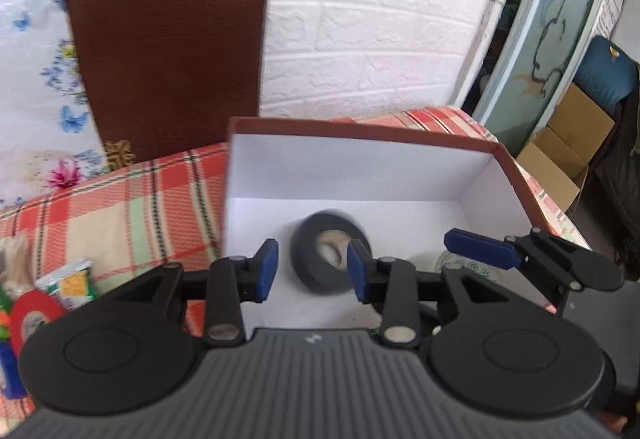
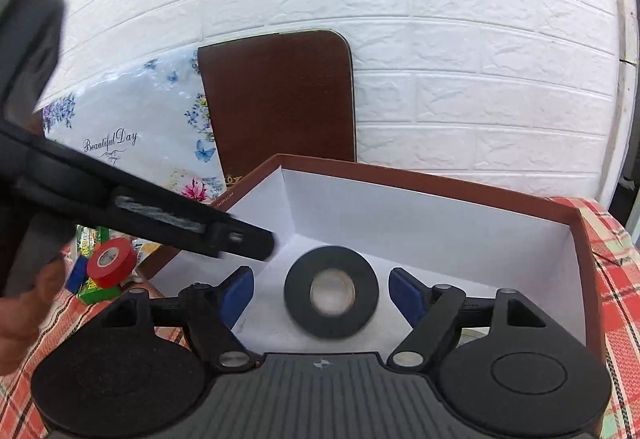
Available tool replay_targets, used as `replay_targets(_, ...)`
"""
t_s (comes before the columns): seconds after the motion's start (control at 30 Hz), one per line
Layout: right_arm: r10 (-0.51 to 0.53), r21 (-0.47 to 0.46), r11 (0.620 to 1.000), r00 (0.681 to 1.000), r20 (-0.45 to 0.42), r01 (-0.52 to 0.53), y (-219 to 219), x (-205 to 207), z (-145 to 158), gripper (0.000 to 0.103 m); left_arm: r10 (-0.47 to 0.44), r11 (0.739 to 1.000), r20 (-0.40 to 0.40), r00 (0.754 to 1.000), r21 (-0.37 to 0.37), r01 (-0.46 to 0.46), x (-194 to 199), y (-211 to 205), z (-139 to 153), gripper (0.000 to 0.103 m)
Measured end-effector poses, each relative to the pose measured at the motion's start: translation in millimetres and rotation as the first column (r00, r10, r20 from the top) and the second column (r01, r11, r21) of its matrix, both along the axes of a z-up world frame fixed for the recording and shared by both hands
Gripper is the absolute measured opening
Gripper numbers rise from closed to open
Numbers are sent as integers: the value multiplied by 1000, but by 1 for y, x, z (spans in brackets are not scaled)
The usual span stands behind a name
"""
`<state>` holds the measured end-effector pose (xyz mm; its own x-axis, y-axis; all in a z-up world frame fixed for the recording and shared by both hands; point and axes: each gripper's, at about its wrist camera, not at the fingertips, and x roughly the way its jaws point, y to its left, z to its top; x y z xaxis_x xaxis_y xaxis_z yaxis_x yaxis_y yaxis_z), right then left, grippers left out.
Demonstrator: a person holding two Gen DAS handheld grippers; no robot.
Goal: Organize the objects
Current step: 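Lower the black tape roll into the box and open the left gripper, then move the left gripper to the blue tape roll and grasp it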
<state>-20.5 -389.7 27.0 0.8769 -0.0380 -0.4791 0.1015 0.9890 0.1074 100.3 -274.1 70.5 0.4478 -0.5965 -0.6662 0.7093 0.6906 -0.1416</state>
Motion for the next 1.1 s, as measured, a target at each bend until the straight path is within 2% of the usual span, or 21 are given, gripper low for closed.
replay_targets(0.17, 14, -26, 1000, 1000, 8, -14, 14, -4, 3, 74, 58, 997, 37, 998, -46, -56, -5, 46, 15, 42)
replay_targets(0.3, 41, -48, 998, 999, 14, -40, 34, 0, 18, 75, 129, 990, 70, 989, -62, -125, -7, 92, 21, 48)
replay_targets(0.53, 139, -101, 985, 990, -3, -138, 89, 24, 30, 77, 264, 963, 57, 963, -71, -260, 1, 177, 11, 48)
replay_targets(0.7, 222, -114, 967, 973, -70, -229, 136, 44, 22, 77, 345, 938, 47, 938, -45, -343, 6, 234, -4, 48)
replay_targets(0.9, 311, -108, 938, 938, -156, -329, 194, 67, 6, 77, 450, 893, 21, 893, -22, -450, 14, 292, -24, 48)
replay_targets(1.0, 349, -110, 922, 920, -178, -371, 219, 74, -2, 77, 495, 869, 5, 869, -10, -495, 21, 314, -34, 48)
replay_targets(1.1, 357, -85, 923, 916, -185, -376, 228, 79, -11, 76, 521, 853, -11, 853, -6, -521, 27, 329, -41, 48)
